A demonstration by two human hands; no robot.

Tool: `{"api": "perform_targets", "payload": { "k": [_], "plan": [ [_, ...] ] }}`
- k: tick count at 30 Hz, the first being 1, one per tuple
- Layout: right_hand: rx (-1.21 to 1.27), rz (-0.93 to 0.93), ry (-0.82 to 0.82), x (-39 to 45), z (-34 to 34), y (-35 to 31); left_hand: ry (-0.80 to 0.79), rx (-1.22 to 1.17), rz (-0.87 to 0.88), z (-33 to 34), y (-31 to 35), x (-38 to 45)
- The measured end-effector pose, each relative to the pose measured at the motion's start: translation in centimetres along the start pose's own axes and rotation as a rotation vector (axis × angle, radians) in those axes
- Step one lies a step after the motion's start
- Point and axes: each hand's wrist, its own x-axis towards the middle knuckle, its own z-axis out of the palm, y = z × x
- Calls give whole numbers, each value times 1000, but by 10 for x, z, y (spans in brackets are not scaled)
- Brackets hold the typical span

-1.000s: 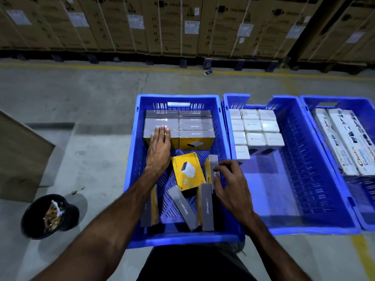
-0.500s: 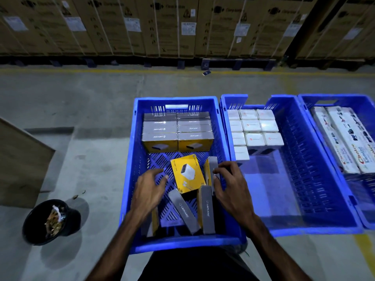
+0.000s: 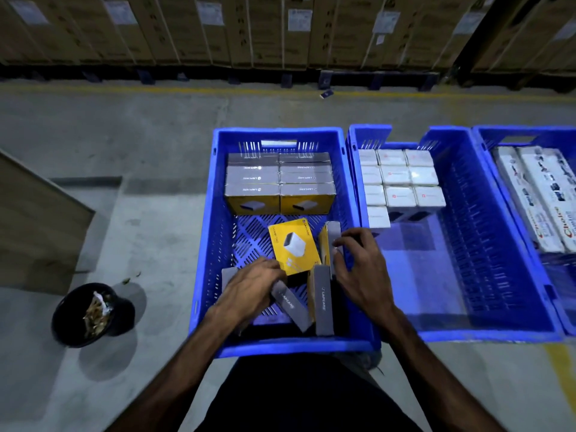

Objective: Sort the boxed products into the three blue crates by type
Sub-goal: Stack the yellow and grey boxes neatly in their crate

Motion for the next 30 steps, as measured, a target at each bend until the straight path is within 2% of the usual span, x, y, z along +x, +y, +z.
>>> {"api": "perform_targets", "payload": {
  "k": [4, 9, 20, 30],
  "plan": [
    [-9, -9, -7, 1, 1, 0, 64, -64, 0, -35, -10, -12],
    [-5, -8, 2, 2, 1, -1, 222, -75, -99, -82, -21, -25],
    [2, -34, 3, 1, 1, 2, 408, -9, -189, -103, -49, 11],
    [1, -17, 6, 1, 0, 0, 369, 379, -236, -99, -88, 72]
  ]
}}
